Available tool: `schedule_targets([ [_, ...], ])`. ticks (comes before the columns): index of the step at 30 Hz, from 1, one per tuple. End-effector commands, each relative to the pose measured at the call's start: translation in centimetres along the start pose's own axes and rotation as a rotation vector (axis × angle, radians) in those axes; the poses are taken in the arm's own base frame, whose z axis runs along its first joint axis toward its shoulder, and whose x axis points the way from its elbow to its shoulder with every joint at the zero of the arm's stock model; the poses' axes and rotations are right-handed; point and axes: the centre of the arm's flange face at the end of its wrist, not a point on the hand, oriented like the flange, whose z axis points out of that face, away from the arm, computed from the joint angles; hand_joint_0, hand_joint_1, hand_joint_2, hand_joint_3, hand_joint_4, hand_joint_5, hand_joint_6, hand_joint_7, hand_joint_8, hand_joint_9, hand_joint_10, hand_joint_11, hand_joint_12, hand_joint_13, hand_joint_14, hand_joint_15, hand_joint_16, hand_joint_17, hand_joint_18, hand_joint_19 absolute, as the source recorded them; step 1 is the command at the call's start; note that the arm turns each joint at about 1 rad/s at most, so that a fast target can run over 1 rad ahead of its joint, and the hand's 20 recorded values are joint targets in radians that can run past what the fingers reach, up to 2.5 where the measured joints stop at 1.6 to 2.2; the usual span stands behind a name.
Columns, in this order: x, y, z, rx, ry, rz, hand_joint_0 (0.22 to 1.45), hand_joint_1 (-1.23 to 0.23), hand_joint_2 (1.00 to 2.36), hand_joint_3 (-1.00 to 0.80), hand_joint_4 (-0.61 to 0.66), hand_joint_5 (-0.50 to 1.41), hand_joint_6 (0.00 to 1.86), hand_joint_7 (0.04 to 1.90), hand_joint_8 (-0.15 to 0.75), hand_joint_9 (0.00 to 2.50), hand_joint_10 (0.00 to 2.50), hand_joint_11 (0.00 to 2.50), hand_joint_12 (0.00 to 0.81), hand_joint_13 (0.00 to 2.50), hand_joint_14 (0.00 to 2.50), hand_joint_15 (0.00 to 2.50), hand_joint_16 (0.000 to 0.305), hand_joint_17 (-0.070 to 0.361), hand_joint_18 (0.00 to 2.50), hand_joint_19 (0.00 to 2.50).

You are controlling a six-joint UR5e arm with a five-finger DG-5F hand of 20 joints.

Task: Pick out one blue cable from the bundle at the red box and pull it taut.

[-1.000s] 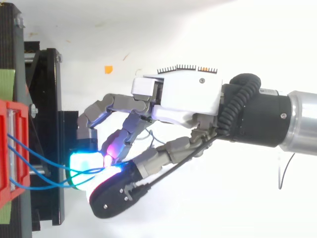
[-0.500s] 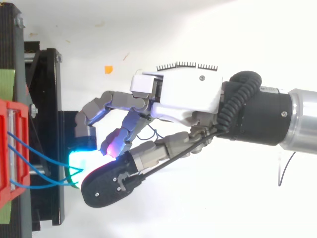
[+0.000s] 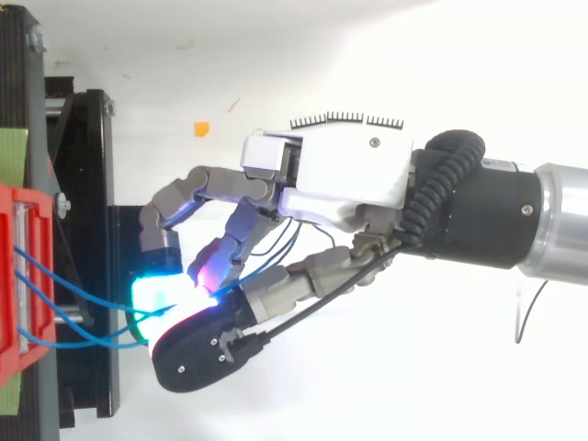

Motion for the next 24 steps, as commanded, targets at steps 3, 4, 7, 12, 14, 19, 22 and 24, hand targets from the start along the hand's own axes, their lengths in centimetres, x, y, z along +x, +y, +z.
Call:
schedule_targets([
  [3,-0.01,0.08,-0.02,-0.001,0.000,0.001,0.76,-0.88,1.00,-0.50,-0.10,-0.11,0.92,1.30,0.311,1.22,0.02,0.61,0.352,0.90,0.02,0.45,0.044,0.100,0.78,0.57],
  [4,0.10,0.06,-0.05,0.000,0.001,0.001,0.76,-0.89,1.00,-0.50,-0.11,-0.11,0.92,1.31,0.304,1.22,0.02,0.60,0.353,0.90,0.02,0.45,0.044,0.099,0.79,0.57],
  [7,-0.01,-0.03,0.01,0.000,0.000,0.001,0.76,-0.90,1.00,-0.50,-0.13,-0.11,0.93,1.33,0.300,1.23,0.02,0.60,0.351,0.91,0.02,0.46,0.044,0.099,0.79,0.56],
  [12,-0.03,0.07,-0.04,0.000,-0.002,0.004,0.76,-0.92,1.00,-0.50,-0.18,-0.10,0.94,1.29,0.287,1.25,0.02,0.61,0.347,0.92,0.02,0.46,0.043,0.097,0.80,0.55],
  [14,-0.03,0.08,-0.02,-0.001,-0.002,0.004,0.76,-0.92,1.00,-0.50,-0.19,-0.10,0.94,1.28,0.284,1.25,0.02,0.63,0.345,0.92,0.02,0.46,0.043,0.097,0.80,0.56],
  [19,0.09,-0.05,-0.01,0.002,0.000,0.005,0.76,-0.94,1.00,-0.50,-0.21,-0.10,0.94,1.26,0.274,1.25,0.02,0.63,0.346,0.93,0.02,0.46,0.042,0.095,0.80,0.55],
  [22,-0.03,0.08,-0.02,-0.001,-0.002,0.006,0.76,-0.96,1.00,-0.50,-0.21,-0.10,0.94,1.25,0.265,1.25,0.02,0.63,0.342,0.92,0.02,0.47,0.042,0.094,0.80,0.55],
  [24,-0.02,-0.02,0.02,-0.001,-0.002,0.006,0.76,-0.96,1.00,-0.50,-0.22,-0.11,0.94,1.23,0.263,1.25,0.02,0.64,0.342,0.92,0.02,0.47,0.041,0.093,0.79,0.55],
])
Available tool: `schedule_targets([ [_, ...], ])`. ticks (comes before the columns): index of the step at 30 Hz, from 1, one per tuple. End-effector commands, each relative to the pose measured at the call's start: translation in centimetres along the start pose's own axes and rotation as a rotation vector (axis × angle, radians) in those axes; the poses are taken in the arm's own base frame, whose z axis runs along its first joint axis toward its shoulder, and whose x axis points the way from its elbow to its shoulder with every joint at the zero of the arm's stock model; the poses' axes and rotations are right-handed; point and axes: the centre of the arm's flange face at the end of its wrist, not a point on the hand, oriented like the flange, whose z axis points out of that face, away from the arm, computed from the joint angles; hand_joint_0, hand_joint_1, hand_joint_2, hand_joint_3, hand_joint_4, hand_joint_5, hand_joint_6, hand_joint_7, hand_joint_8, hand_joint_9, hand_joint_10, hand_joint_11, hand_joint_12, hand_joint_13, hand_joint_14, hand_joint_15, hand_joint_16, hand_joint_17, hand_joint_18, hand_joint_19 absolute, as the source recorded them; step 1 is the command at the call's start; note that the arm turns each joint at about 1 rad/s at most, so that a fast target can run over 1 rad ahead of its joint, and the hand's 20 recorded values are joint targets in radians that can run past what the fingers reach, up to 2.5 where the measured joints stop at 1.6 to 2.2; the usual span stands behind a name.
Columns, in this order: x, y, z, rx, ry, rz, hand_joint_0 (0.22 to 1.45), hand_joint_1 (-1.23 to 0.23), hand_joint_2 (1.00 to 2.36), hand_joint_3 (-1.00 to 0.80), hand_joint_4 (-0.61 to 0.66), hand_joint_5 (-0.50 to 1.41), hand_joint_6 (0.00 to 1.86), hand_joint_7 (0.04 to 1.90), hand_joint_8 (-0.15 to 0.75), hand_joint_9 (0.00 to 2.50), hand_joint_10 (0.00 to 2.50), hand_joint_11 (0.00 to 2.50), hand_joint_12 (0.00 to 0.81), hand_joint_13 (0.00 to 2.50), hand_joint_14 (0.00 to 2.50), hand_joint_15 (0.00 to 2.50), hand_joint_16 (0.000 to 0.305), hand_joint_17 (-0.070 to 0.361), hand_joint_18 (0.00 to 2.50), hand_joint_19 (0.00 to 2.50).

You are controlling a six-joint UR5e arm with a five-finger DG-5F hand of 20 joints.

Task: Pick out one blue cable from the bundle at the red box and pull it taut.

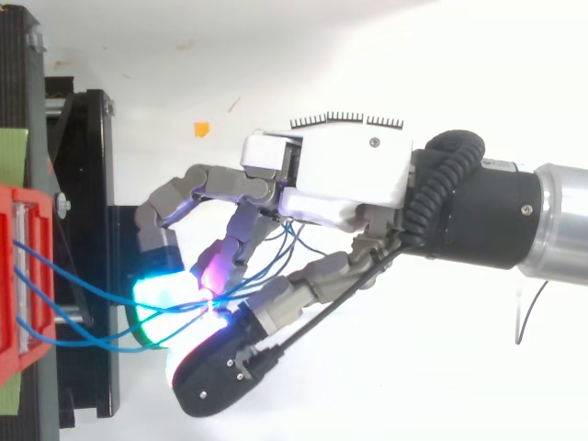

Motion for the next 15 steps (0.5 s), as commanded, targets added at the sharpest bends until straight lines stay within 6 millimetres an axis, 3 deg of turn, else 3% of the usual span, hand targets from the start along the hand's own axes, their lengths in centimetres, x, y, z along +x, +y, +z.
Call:
schedule_targets([
  [1,-0.03,0.01,0.02,-0.002,0.000,0.001,0.76,-0.96,1.00,-0.50,-0.21,-0.11,0.94,1.24,0.264,1.25,0.03,0.63,0.339,0.92,0.02,0.47,0.041,0.092,0.79,0.55],
  [4,-0.02,0.07,0.03,-0.002,0.000,0.001,0.75,-0.97,1.00,-0.50,-0.18,-0.11,0.94,1.20,0.259,1.25,0.03,0.64,0.337,0.91,0.02,0.47,0.041,0.092,0.78,0.55],
  [7,-0.04,-0.02,-0.01,0.001,-0.001,0.000,0.67,-0.97,1.00,-0.50,-0.08,-0.11,0.94,1.08,0.256,1.25,0.03,0.62,0.336,0.91,0.02,0.48,0.041,0.092,0.78,0.56],
  [15,-0.04,0.00,0.01,0.000,0.000,0.001,0.49,-0.81,1.00,-0.50,0.03,-0.11,0.88,0.97,0.278,1.26,0.02,0.60,0.372,0.93,0.02,0.48,0.049,0.111,0.79,0.57],
])
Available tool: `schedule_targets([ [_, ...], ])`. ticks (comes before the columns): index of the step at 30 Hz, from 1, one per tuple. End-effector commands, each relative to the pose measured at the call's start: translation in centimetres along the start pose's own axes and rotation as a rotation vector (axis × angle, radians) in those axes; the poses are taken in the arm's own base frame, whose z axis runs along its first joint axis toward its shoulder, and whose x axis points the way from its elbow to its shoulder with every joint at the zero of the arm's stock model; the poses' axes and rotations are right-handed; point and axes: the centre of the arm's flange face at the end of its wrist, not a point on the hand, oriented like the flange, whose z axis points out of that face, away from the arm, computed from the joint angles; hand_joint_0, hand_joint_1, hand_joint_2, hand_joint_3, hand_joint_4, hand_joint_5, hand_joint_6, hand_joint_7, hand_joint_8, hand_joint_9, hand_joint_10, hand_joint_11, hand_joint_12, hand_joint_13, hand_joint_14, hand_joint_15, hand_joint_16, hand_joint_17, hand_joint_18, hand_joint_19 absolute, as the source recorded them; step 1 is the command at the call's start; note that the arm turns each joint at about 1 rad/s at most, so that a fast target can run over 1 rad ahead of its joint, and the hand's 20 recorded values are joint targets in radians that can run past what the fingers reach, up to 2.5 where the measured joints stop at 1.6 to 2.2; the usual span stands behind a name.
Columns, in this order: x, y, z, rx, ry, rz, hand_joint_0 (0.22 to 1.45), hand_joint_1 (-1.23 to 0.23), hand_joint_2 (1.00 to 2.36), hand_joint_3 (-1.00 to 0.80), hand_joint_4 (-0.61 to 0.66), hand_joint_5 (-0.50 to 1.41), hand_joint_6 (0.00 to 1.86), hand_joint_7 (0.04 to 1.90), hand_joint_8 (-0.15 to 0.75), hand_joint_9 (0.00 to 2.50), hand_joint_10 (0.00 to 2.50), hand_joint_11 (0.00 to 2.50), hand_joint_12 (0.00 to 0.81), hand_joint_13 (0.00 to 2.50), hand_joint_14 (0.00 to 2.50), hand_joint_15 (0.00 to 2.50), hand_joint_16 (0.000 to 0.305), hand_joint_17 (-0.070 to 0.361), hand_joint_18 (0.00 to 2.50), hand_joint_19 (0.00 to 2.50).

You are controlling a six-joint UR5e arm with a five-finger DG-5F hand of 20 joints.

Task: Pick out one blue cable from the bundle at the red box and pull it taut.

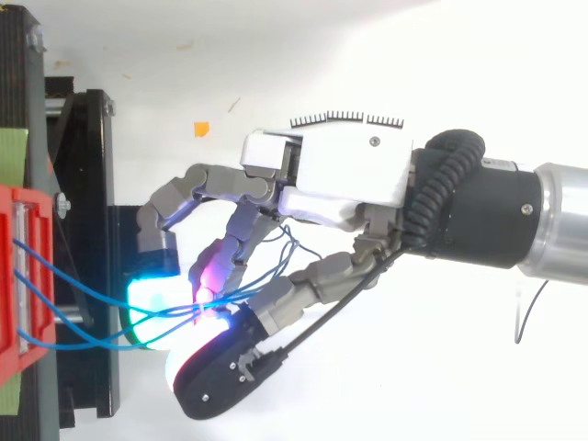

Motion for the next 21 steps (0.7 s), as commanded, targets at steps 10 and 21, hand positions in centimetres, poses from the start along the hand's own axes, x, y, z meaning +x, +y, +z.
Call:
schedule_targets([
  [10,0.00,-0.02,0.01,0.000,0.000,0.000,0.58,-0.69,1.00,-0.50,-0.07,-0.09,0.83,1.03,0.260,1.34,0.02,0.60,0.351,0.96,0.02,0.48,0.045,0.102,0.77,0.60],
  [21,0.01,0.06,0.03,-0.002,0.000,-0.004,0.63,-0.78,1.01,-0.34,0.00,-0.07,0.89,1.13,0.288,1.38,0.03,0.63,0.357,0.97,0.02,0.50,0.045,0.101,0.79,0.62],
])
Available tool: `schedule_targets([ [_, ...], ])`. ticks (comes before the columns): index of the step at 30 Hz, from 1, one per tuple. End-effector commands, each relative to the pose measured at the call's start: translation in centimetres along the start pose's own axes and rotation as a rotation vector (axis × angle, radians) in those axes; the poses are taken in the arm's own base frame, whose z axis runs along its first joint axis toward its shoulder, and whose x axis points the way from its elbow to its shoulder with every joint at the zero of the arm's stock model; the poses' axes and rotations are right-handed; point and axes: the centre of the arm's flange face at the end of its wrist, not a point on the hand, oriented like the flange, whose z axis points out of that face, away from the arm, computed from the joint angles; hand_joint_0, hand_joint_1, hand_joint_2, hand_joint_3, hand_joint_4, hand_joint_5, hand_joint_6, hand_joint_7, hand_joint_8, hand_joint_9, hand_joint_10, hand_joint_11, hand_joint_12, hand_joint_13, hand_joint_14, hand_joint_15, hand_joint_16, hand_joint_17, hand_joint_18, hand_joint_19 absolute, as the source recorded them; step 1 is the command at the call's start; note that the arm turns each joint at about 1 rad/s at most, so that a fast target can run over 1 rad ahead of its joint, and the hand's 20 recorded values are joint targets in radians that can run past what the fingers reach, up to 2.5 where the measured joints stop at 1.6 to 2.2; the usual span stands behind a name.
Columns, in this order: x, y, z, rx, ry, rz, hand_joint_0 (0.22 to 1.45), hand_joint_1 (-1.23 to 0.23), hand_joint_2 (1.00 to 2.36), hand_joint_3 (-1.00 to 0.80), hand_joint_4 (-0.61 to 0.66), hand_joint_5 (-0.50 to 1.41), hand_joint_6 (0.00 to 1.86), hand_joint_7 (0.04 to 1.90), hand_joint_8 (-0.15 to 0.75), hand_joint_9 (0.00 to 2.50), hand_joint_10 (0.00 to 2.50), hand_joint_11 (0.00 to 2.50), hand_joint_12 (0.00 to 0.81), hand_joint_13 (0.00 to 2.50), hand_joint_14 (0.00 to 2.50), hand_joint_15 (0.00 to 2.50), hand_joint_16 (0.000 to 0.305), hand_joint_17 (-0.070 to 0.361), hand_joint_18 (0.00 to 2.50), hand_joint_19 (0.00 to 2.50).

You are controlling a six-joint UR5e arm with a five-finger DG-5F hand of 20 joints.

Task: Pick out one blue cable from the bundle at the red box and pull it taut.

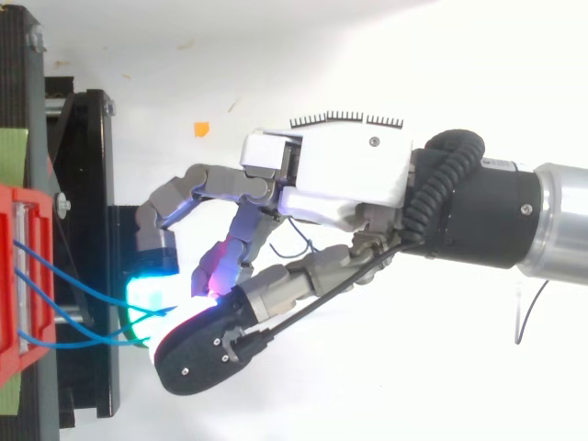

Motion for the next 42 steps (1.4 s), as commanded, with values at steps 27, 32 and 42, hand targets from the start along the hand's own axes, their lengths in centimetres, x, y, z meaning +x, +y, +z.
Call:
schedule_targets([
  [27,0.09,0.23,0.24,-0.025,0.002,0.001,0.57,-0.65,1.00,-0.50,0.02,-0.08,0.89,1.07,0.288,1.40,0.03,0.63,0.370,1.01,0.02,0.51,0.048,0.107,0.83,0.62],
  [32,0.10,0.31,0.26,-0.026,0.002,0.001,0.57,-0.64,1.00,-0.50,0.03,-0.08,0.88,1.08,0.291,1.41,0.02,0.64,0.370,1.01,0.02,0.52,0.048,0.108,0.83,0.64],
  [42,-0.02,0.31,0.27,-0.026,0.001,0.001,0.49,-0.67,1.00,-0.50,0.06,-0.09,0.81,0.99,0.302,1.37,0.02,0.61,0.397,0.99,0.02,0.50,0.054,0.121,0.84,0.60],
])
